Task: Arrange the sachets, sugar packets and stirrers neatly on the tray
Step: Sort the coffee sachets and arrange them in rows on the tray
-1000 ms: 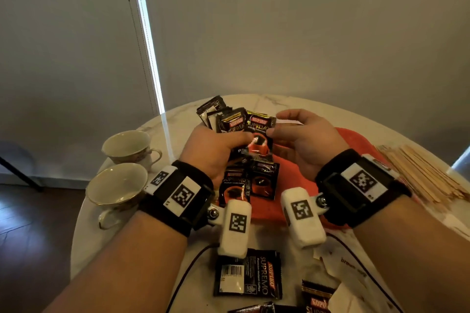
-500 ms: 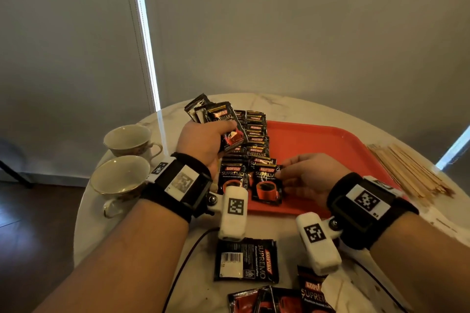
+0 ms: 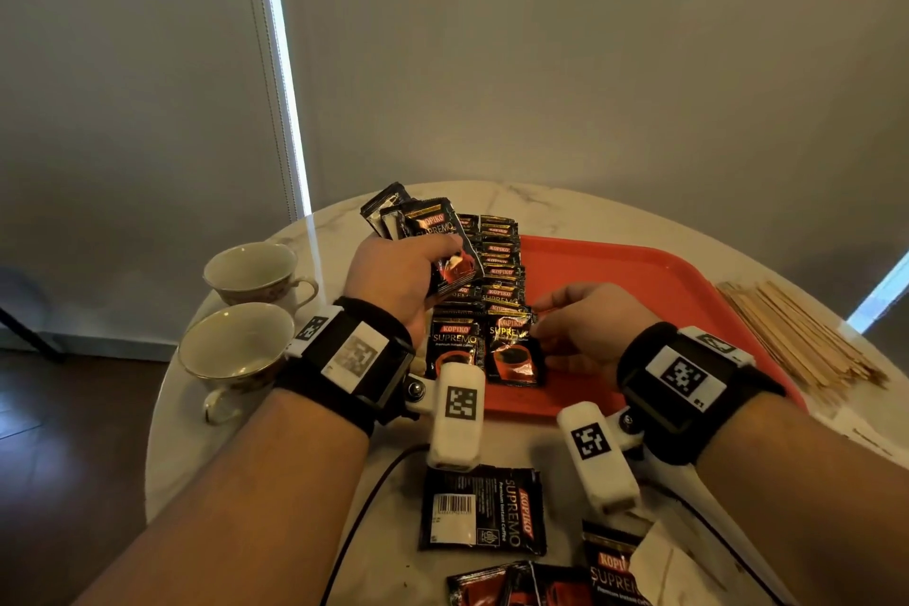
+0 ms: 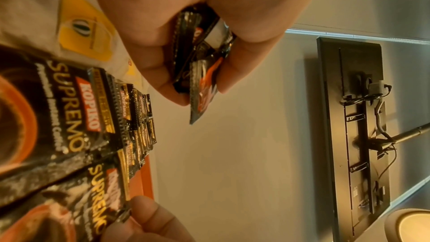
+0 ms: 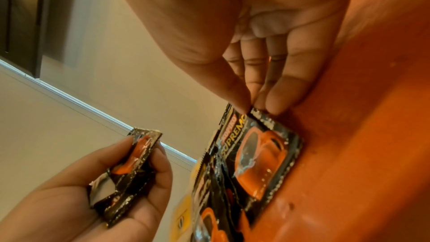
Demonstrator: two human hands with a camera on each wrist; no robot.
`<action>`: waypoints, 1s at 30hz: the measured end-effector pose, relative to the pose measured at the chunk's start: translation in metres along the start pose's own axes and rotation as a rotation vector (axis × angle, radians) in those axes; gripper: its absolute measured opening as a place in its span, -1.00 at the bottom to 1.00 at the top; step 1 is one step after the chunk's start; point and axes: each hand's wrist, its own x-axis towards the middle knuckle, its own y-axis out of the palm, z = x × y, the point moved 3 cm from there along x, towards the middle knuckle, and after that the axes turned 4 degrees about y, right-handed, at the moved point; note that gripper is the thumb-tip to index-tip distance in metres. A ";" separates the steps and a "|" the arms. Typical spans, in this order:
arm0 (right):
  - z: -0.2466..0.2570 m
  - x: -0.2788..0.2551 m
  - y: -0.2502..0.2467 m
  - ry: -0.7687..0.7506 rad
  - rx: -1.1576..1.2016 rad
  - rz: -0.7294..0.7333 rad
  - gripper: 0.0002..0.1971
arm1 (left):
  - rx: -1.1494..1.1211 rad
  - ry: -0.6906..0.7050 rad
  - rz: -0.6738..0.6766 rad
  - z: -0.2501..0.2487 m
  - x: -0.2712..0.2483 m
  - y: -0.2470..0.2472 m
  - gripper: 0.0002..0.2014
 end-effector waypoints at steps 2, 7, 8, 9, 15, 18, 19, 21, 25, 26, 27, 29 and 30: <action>-0.001 0.000 0.001 -0.004 -0.003 -0.009 -0.73 | 0.001 0.001 -0.009 0.001 0.002 -0.001 -0.91; -0.003 0.002 0.001 -0.021 0.017 -0.034 -0.75 | -0.003 -0.001 -0.004 0.002 0.004 -0.002 -0.91; -0.003 0.003 0.002 -0.021 0.017 -0.037 -0.75 | -0.006 -0.007 0.001 0.002 0.004 -0.002 -0.91; -0.003 0.004 0.002 -0.020 0.014 -0.038 -0.76 | -0.009 -0.012 0.006 0.002 0.003 -0.002 -0.91; -0.002 0.005 0.001 0.001 -0.001 -0.028 -0.79 | -0.005 -0.038 0.044 0.002 0.000 0.002 -0.90; 0.000 0.001 0.000 -0.027 0.057 -0.019 -0.81 | 0.008 -0.055 0.084 0.004 -0.001 0.004 -0.91; 0.003 -0.001 0.000 -0.059 0.108 -0.010 -0.82 | 0.018 -0.054 0.099 0.005 -0.001 0.005 -0.91; 0.010 -0.007 0.001 -0.135 0.241 0.036 -0.85 | 0.048 -0.047 0.145 0.006 -0.005 0.007 -0.92; 0.025 -0.018 0.006 -0.268 0.277 0.208 -0.68 | 0.154 -0.020 0.322 0.008 -0.013 0.013 -0.84; 0.027 -0.020 0.008 -0.298 0.262 0.219 -0.74 | 0.185 -0.010 0.355 0.009 -0.014 0.014 -0.79; 0.027 -0.020 0.008 -0.313 0.259 0.210 -0.82 | 0.208 -0.005 0.375 0.010 -0.015 0.015 -0.74; 0.025 -0.018 0.007 -0.298 0.300 0.189 -0.92 | 0.195 -0.014 0.395 0.010 -0.013 0.016 -0.72; 0.023 -0.016 0.006 -0.275 0.337 0.191 -0.92 | 0.170 -0.019 0.399 0.010 -0.014 0.016 -0.75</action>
